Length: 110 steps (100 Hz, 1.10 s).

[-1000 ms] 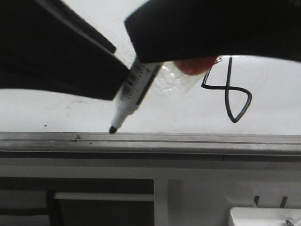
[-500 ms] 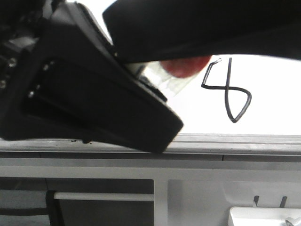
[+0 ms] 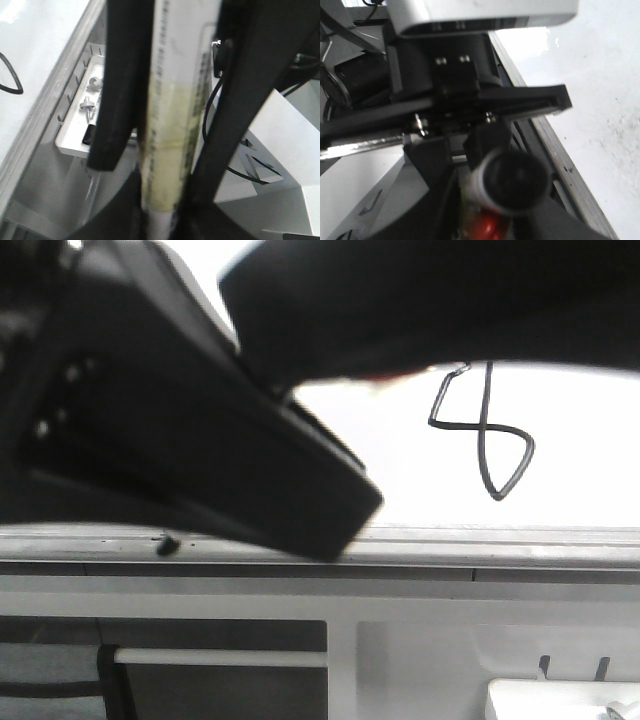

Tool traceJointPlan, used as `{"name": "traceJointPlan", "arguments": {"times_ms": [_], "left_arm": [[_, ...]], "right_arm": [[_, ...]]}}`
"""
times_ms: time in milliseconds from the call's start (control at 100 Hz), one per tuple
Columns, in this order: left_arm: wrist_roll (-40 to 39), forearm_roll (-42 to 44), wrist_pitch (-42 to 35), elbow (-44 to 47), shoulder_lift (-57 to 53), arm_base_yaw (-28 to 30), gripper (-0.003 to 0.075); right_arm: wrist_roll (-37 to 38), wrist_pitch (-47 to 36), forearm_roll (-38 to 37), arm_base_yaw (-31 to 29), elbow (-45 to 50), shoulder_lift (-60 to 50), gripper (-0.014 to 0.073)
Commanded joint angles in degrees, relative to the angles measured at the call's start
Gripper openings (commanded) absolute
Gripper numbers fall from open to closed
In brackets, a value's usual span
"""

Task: Write number 8 on whiteboard

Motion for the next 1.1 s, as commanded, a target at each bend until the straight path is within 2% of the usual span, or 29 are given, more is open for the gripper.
{"name": "traceJointPlan", "arguments": {"times_ms": [0,60,100,220,310,360,430,530,550,840,1090], "left_arm": [[-1.19,-4.57,-1.89,-0.74,-3.22,-0.12,-0.002],[-1.4,-5.32,-3.86,0.62,-5.01,-0.07,-0.002],[-1.4,-6.09,-5.87,1.67,-6.56,-0.07,-0.002],[-1.4,-9.94,-10.16,4.86,-9.48,-0.07,-0.002],[-1.4,-13.22,-11.49,6.82,-9.76,-0.07,-0.002],[-1.4,-15.67,-12.61,7.64,-9.3,-0.07,-0.002],[-1.4,-19.4,-15.27,8.2,-7.97,-0.07,-0.002],[-1.4,-25.22,-19.91,7.96,-4.96,-0.07,-0.002],[-1.4,-26.27,-20.93,7.81,-4.19,-0.07,-0.002],[-1.4,-29.8,-25.58,-0.67,8.91,-0.07,-0.002],[-1.4,-35.06,-32.91,-6.37,14.9,-0.07,-0.002]], "right_arm": [[2.26,-3.0,0.91,-0.08,-0.73,-0.67,0.0449],[3.43,-5.75,0.91,-0.08,-0.1,-1.79,0.0558],[4.34,-7.45,0.91,-0.08,0.53,-2.68,0.0588],[5.31,-11.07,0.99,-0.08,2.41,-6.26,0.0561],[5.41,-12.41,1.45,-0.08,4.1,-9.42,0.0509],[5.4,-12.84,2.88,-0.08,4.91,-11.09,0.0453],[5.4,-14.59,6.27,-0.08,5.65,-13.36,0.0307],[5.4,-15.66,7.72,-0.08,5.83,-16.28,-0.0031],[5.4,-15.82,7.72,-0.08,5.83,-16.8,-0.0069],[5.4,-17.58,11.14,-0.08,5.83,-19.74,-0.0063],[5.4,-17.58,11.38,-0.08,5.83,-19.74,-0.0063]]}}
